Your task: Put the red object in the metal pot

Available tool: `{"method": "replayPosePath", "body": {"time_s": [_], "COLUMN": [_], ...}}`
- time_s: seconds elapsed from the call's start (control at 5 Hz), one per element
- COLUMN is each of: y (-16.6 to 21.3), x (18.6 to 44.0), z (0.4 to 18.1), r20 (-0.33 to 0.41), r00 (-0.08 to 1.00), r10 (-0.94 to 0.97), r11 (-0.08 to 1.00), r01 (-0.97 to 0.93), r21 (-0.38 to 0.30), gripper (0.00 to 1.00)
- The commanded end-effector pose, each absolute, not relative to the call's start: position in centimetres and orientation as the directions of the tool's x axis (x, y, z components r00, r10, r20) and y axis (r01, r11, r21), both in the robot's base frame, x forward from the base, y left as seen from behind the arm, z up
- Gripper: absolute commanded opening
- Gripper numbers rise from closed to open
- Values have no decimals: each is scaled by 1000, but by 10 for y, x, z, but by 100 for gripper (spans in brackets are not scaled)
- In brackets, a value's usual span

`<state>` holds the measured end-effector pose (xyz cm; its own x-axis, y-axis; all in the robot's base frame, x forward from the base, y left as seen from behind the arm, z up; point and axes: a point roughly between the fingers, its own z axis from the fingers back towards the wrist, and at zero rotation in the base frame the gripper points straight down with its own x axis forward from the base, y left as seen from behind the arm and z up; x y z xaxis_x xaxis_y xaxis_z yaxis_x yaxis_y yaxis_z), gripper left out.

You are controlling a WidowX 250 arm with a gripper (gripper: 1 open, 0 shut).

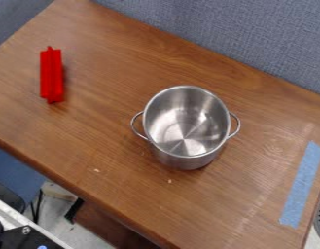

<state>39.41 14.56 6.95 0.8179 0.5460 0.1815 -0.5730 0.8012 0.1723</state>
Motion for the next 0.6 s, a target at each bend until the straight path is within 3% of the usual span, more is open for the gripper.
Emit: {"method": "replayPosePath", "body": {"time_s": [0.0,0.4], "y": [139,151], "x": [395,364], "z": [95,119], "r20": [253,205], "r00": [824,906], "r10": [507,369], "r11": [816,889], "r01": [-554,-409], "r21": [167,205], "gripper": [100,100]}}
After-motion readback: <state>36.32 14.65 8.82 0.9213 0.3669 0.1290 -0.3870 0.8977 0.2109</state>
